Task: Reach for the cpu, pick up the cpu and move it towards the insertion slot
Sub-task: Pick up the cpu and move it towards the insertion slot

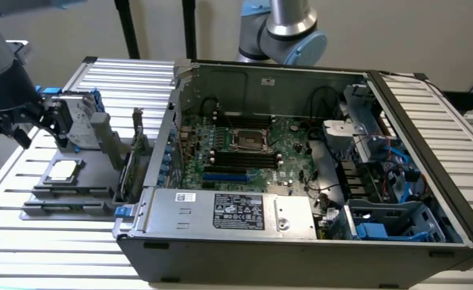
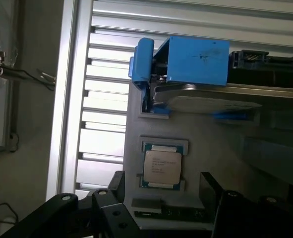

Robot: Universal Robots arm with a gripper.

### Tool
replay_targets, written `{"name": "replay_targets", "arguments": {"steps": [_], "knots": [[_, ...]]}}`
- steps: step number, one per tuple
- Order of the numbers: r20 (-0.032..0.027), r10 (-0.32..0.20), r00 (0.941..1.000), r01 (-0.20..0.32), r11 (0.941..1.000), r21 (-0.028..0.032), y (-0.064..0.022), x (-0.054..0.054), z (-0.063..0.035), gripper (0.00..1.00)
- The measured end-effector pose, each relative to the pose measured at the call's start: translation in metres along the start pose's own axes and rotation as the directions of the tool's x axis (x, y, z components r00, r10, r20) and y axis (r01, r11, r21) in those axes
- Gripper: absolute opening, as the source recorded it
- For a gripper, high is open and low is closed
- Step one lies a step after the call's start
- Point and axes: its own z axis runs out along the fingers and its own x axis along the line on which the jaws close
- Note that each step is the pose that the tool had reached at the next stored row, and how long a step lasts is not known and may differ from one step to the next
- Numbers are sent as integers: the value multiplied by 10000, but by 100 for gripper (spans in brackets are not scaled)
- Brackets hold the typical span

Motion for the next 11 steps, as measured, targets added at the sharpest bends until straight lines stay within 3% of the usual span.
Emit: {"name": "replay_targets", "arguments": {"steps": [11], "knots": [[-2, 1, 10000, -1, 10000, 1, -36, -28, 198, 71]]}}
